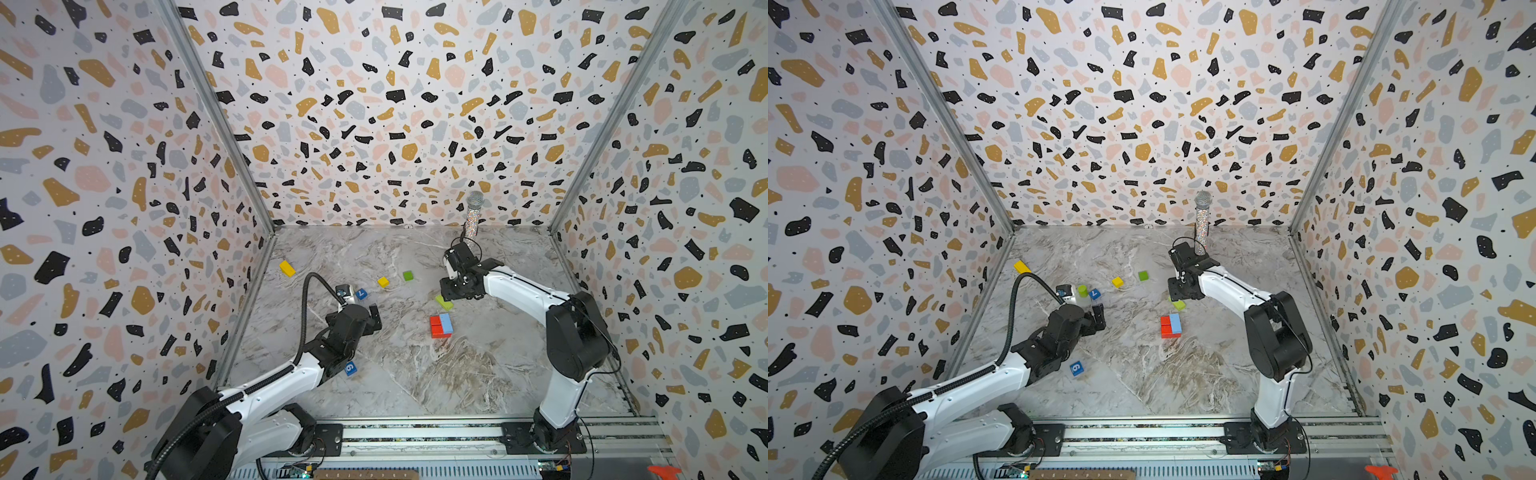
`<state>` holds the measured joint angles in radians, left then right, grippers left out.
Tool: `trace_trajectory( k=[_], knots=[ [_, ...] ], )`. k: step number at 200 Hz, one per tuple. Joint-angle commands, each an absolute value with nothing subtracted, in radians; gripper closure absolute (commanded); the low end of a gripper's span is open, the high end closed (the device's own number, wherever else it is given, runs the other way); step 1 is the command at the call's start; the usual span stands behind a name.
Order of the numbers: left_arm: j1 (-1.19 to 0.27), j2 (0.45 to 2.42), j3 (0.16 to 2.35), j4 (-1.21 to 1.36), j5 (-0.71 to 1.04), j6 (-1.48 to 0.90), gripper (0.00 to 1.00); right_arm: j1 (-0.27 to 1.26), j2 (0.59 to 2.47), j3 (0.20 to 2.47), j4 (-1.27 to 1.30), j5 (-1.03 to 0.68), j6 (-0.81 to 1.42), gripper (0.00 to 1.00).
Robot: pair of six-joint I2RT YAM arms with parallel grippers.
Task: Build the wood block tower
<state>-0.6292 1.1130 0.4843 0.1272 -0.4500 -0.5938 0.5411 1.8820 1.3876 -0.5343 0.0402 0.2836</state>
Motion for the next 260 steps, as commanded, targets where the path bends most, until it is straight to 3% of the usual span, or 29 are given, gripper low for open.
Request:
trace_trajectory(
  k=[1,119,180,216,260],
  knots=[
    [-0.624,1.094,0.477,0.147,-0.438,-0.584,0.0,0.547,1.911,1.451,-0.58,0.02,0.219,0.45],
    [-0.623,1.103,0.482,0.153,-0.405,-0.586,0.0,0.547,2.051,1.544,-0.612,0.029,0.194,0.46],
    [-0.623,1.136,0.487,0.161,-0.383,-0.59,0.0,0.546,2.103,1.584,-0.639,0.02,0.209,0.59],
    [-0.622,1.169,0.498,0.161,-0.364,-0.589,0.0,0.544,2.114,1.595,-0.647,0.014,0.216,0.6],
    [-0.623,1.177,0.529,0.124,-0.365,-0.591,0.0,0.546,2.111,1.617,-0.65,0.008,0.23,0.71]
  ],
)
